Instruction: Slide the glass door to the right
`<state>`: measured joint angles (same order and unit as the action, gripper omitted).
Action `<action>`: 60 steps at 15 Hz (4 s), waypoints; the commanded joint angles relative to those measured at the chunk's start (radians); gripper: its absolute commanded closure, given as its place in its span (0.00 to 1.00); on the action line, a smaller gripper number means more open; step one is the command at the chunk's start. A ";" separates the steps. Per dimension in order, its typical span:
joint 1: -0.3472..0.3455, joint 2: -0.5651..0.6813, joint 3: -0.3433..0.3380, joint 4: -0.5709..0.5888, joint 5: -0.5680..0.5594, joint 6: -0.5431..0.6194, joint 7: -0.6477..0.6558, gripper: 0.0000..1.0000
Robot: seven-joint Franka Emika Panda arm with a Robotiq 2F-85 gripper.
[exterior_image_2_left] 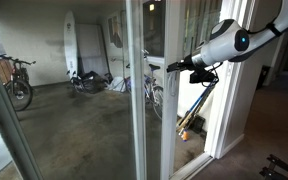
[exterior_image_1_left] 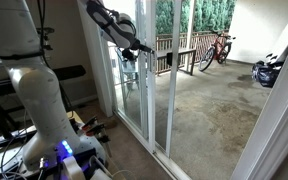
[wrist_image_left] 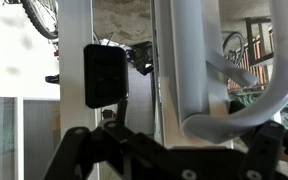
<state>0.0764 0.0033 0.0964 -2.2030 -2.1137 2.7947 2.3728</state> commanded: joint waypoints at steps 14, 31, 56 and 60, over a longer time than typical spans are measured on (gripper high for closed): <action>-0.102 -0.065 -0.211 -0.101 0.216 0.194 -0.231 0.00; -0.220 -0.017 -0.469 -0.060 0.219 0.384 -0.307 0.00; -1.115 0.303 0.131 0.211 0.290 0.678 -0.416 0.00; -1.225 0.311 0.205 0.193 0.242 0.682 -0.388 0.00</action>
<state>-1.0448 0.2766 0.3064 -1.9878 -1.8169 3.4770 1.9771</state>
